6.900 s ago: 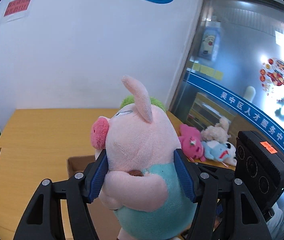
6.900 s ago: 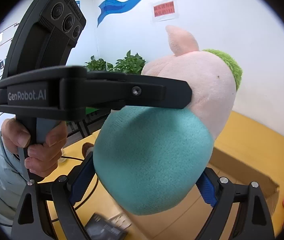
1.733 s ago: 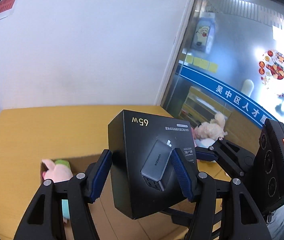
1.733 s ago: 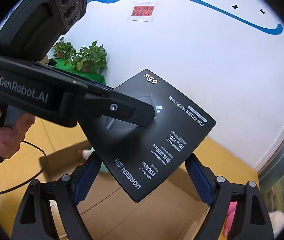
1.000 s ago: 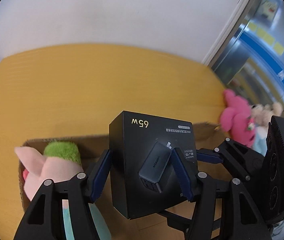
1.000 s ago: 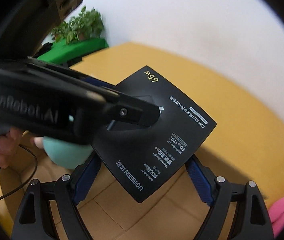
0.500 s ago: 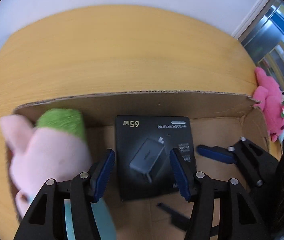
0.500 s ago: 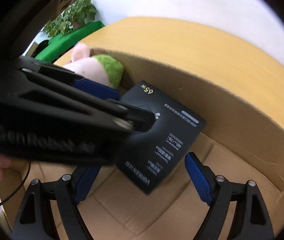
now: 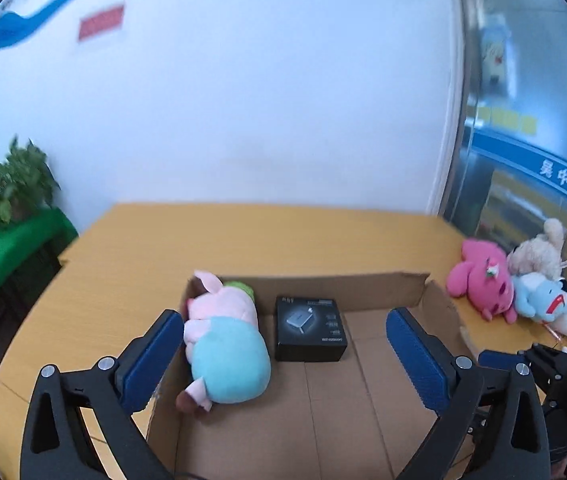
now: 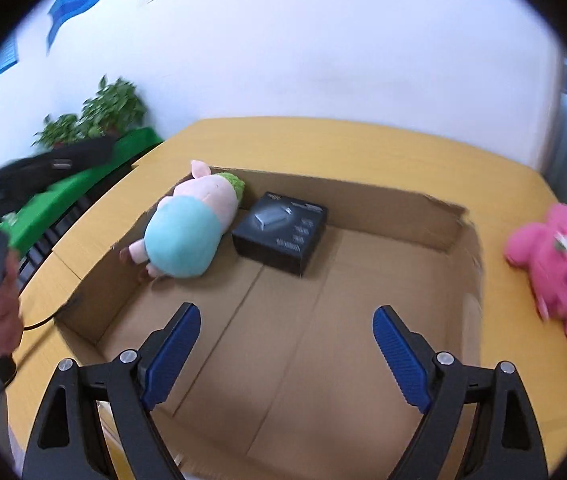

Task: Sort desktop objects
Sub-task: 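Carry the charger box with the left tool and release it into the cardboard box, then lower the left tool onto the white device and grasp it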

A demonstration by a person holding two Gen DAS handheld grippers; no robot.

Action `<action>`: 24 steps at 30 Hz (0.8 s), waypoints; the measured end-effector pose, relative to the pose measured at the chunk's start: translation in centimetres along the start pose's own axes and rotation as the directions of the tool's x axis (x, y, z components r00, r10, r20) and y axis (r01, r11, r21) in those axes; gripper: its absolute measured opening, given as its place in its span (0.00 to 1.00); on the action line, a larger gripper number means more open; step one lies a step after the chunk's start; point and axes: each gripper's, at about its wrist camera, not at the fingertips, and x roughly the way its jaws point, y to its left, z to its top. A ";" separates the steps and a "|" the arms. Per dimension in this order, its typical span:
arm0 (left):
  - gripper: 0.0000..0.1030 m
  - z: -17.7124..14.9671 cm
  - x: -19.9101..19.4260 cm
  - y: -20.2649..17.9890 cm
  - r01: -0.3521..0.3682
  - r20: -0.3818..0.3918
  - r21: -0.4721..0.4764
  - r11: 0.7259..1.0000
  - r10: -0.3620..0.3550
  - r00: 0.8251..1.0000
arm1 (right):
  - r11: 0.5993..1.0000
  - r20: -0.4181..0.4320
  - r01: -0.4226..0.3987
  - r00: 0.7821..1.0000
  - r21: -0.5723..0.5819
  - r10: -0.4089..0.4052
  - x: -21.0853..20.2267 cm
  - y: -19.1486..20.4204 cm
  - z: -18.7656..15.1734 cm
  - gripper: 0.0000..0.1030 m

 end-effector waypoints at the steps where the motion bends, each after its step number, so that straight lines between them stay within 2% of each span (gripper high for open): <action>1: 1.00 -0.3 -0.5 -1.0 -0.006 0.017 0.010 1.000 0.005 1.000 | 1.000 0.016 0.020 1.000 0.007 -0.021 -0.7 0.7 -0.8 0.86; 4: 1.00 -1.7 -3.3 -2.0 -0.036 0.031 0.029 0.999 0.035 0.999 | 0.998 0.061 0.066 0.996 -0.005 -0.065 -2.7 2.5 -2.7 0.86; 8: 0.99 -3.2 -6.3 -1.8 -0.014 0.026 -0.019 1.000 0.014 1.000 | 0.992 0.101 0.113 0.989 -0.049 -0.107 -5.1 4.4 -4.9 0.85; 9: 0.89 -3.6 -6.6 -1.7 -0.005 0.014 -0.028 1.000 0.005 1.000 | 0.991 0.115 0.123 0.987 -0.057 -0.116 -5.5 4.8 -5.6 0.79; 10: 0.59 -4.0 -7.0 -1.5 0.012 -0.004 -0.032 0.999 -0.013 1.000 | 0.989 0.116 0.136 0.985 -0.061 -0.128 -5.8 5.0 -6.0 0.58; 11: 0.40 -4.3 -6.9 -1.4 0.057 -0.047 -0.038 0.998 -0.059 0.997 | 0.988 0.111 0.142 0.985 -0.060 -0.134 -5.7 5.0 -6.2 0.44; 12: 0.14 -4.9 -6.9 -1.4 0.081 -0.080 -0.046 0.996 -0.085 0.993 | 0.989 0.105 0.139 0.986 -0.053 -0.133 -5.8 5.1 -6.4 0.21; 14: 0.12 -5.8 -6.9 -1.4 0.078 -0.122 -0.056 0.995 -0.084 0.989 | 0.991 0.107 0.129 0.986 -0.031 -0.125 -6.3 5.1 -6.7 0.18; 15: 0.13 -6.2 -7.2 -1.4 0.057 -0.117 -0.042 0.997 -0.062 0.991 | 0.991 0.118 0.130 0.985 -0.027 -0.126 -6.8 5.2 -7.0 0.18; 17: 0.28 -6.8 -8.2 -1.7 0.019 -0.091 -0.018 1.000 -0.021 0.996 | 0.992 0.140 0.126 0.982 -0.012 -0.123 -7.3 5.4 -7.2 0.41; 18: 0.62 -7.1 -8.7 -1.6 0.006 -0.084 -0.021 1.000 -0.008 0.996 | 0.992 0.154 0.123 0.981 -0.005 -0.120 -7.6 5.5 -7.3 0.71; 19: 0.98 -7.3 -9.2 -1.5 -0.011 -0.070 -0.035 0.999 0.009 0.998 | 0.992 0.177 0.126 0.977 -0.005 -0.123 -8.1 5.7 -7.7 0.87; 22: 0.99 -7.8 -10.9 -0.9 -0.036 -0.006 -0.062 0.997 0.036 0.999 | 0.994 0.179 0.110 0.978 -0.029 -0.103 -8.9 5.9 -8.5 0.87; 24: 0.99 -8.0 -11.1 -0.7 -0.021 -0.023 -0.060 0.998 0.020 1.000 | 0.995 0.164 0.095 0.982 -0.024 -0.089 -8.7 6.1 -8.7 0.87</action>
